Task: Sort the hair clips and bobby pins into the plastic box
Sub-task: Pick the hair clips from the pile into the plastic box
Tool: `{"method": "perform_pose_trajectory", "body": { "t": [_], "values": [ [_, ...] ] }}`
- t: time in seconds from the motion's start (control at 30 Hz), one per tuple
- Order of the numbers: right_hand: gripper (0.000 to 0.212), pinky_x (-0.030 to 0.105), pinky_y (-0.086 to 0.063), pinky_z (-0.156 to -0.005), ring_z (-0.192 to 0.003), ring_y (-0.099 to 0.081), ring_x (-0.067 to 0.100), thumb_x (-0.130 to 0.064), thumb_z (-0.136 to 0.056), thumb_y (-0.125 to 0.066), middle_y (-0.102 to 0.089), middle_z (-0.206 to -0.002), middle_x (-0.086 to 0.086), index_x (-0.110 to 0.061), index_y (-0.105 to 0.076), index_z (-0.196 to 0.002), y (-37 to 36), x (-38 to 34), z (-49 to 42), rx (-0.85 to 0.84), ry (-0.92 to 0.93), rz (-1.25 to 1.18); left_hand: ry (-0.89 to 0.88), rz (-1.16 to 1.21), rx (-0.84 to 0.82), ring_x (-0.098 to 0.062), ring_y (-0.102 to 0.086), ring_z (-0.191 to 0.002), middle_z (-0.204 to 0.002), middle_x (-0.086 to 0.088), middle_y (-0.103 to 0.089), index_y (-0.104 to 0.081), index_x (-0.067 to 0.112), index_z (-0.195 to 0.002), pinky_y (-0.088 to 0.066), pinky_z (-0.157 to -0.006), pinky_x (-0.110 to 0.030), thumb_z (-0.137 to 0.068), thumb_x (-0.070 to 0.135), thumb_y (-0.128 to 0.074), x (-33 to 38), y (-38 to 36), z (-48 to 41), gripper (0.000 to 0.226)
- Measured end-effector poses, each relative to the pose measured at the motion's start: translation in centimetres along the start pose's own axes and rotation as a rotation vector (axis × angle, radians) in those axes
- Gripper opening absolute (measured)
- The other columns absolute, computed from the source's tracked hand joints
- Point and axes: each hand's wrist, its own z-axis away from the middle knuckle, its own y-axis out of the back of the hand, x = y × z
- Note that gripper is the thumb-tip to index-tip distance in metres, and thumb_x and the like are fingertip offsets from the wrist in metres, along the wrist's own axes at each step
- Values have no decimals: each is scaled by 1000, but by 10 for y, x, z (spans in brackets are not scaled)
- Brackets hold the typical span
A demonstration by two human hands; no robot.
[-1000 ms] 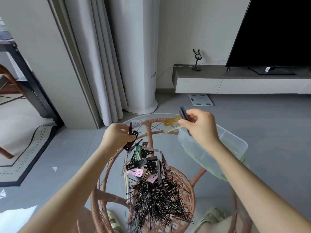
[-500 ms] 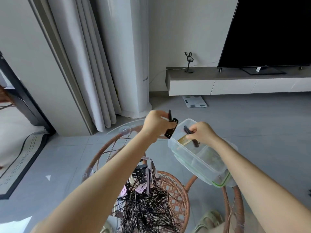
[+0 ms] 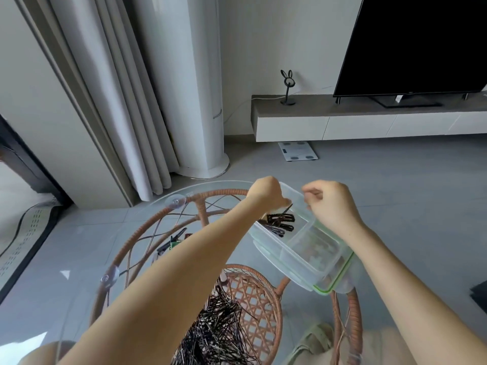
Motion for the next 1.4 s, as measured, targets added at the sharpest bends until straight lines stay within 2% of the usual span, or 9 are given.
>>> {"method": "perform_pose_trajectory", "body": {
  "t": [0.13, 0.27, 0.47, 0.67, 0.87, 0.97, 1.13, 1.27, 1.4],
  "values": [
    [17, 20, -47, -74, -77, -62, 14, -5, -83, -59, -73, -90, 6, -8, -71, -96, 5, -34, 28, -3, 142, -3, -24, 55, 166, -25, -63, -94, -105, -7, -70, -70, 6, -99, -48, -80, -29, -86, 33, -58, -20, 31, 22, 33],
    [31, 24, -50, -81, -88, -62, 10, -30, -82, -64, -69, -103, -3, -17, -65, -109, -20, -70, 67, -329, 231, -48, 84, 47, 233, -19, -60, -84, -104, -3, -69, -70, 16, -100, -48, -77, -27, -85, 33, -60, -83, 57, 80, 24],
    [80, 40, -38, -102, -125, -38, 25, -56, -75, -61, -40, -140, 5, -18, -31, -139, -109, -85, 78, -673, 282, 208, 398, -282, -150, -22, -59, -111, -133, -6, -55, -48, 15, -129, -48, -97, -34, -81, 50, -58, -184, 38, 169, 60],
    [77, 42, -41, -94, -120, -42, 31, -62, -69, -63, -35, -144, 8, -18, -42, -129, -172, -104, 65, -594, 240, 287, 494, -88, -32, -24, -61, -99, -123, -13, -56, -45, 9, -129, -53, -88, -32, -75, 59, -60, -208, 11, 196, 75],
    [53, 36, -48, -90, -113, -52, 24, -29, -74, -71, -54, -128, 11, -11, -51, -119, -192, -121, 66, -613, 82, 144, 521, 33, 76, -16, -53, -65, -77, -2, -59, -57, 8, -87, -38, -45, -20, -71, 34, -71, -193, 5, 170, 34],
    [51, 30, -47, -87, -111, -55, 24, -14, -73, -73, -47, -136, 9, -15, -55, -120, -187, -123, 65, -556, 23, 63, 569, 68, 62, -8, -47, -46, -59, 3, -51, -55, 6, -74, -33, -36, -15, -72, 23, -70, -189, 2, 161, 23],
    [54, 30, -53, -76, -92, -62, 22, -6, -69, -75, -65, -108, 9, -20, -57, -118, -159, -121, 59, -367, 28, -146, 492, 99, 105, -9, -41, -42, -61, -4, -59, -65, 4, -108, -41, -43, -21, -84, 23, -61, -190, 3, 156, 31],
    [50, 33, -56, -74, -81, -64, 20, -5, -72, -72, -66, -95, 6, -21, -58, -117, -130, -119, 61, -287, 114, -227, 502, 92, 98, -13, -50, -51, -69, -6, -64, -73, 0, -90, -55, -68, -27, -83, 29, -61, -198, 1, 154, 32],
    [51, 36, -56, -75, -80, -64, 20, -6, -71, -74, -67, -90, 6, -22, -58, -117, -108, -115, 58, -241, 139, -239, 508, 131, 160, -17, -57, -57, -79, -8, -72, -73, 2, -84, -56, -61, -29, -78, 19, -66, -202, 3, 154, 20]
  ]
}}
